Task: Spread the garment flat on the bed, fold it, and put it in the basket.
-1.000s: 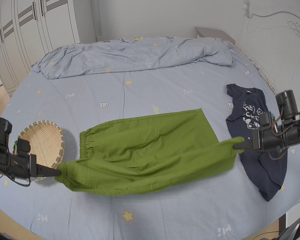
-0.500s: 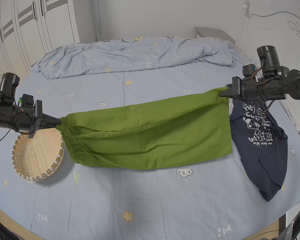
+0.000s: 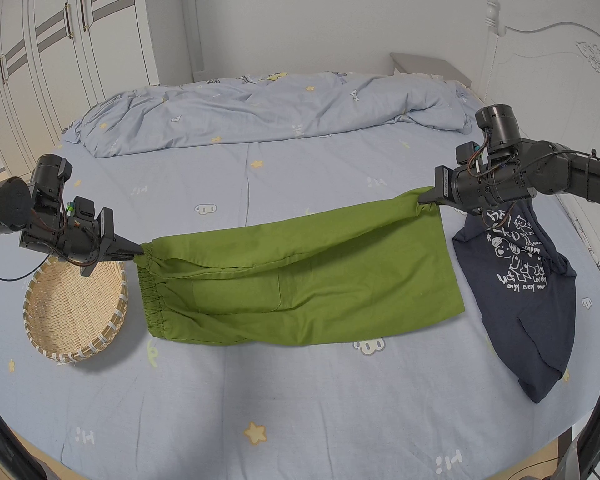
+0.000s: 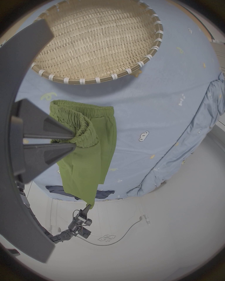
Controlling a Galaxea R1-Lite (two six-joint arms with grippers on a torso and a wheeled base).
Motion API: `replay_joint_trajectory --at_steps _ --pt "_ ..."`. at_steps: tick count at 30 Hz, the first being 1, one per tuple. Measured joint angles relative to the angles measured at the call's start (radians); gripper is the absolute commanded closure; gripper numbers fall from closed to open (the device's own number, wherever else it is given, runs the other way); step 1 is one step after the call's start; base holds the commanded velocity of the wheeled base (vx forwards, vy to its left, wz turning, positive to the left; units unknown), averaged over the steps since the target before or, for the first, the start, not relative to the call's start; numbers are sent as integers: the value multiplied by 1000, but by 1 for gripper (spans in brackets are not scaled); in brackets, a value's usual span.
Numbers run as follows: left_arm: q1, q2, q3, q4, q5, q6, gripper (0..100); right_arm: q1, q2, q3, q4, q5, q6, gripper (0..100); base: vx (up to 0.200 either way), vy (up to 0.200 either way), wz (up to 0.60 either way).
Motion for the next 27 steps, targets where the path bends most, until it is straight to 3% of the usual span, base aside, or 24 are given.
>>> replay_joint_trajectory --at_steps 8,21,27 --pt "-3 27 2 0 -5 8 100 57 -164 156 30 57 16 100 0 0 0" --pt "-23 36 18 0 -9 12 100 274 -584 523 179 110 94 100 0 0 0" --pt "-28 36 27 -1 -8 23 100 262 -637 578 111 119 95 100 0 0 0"
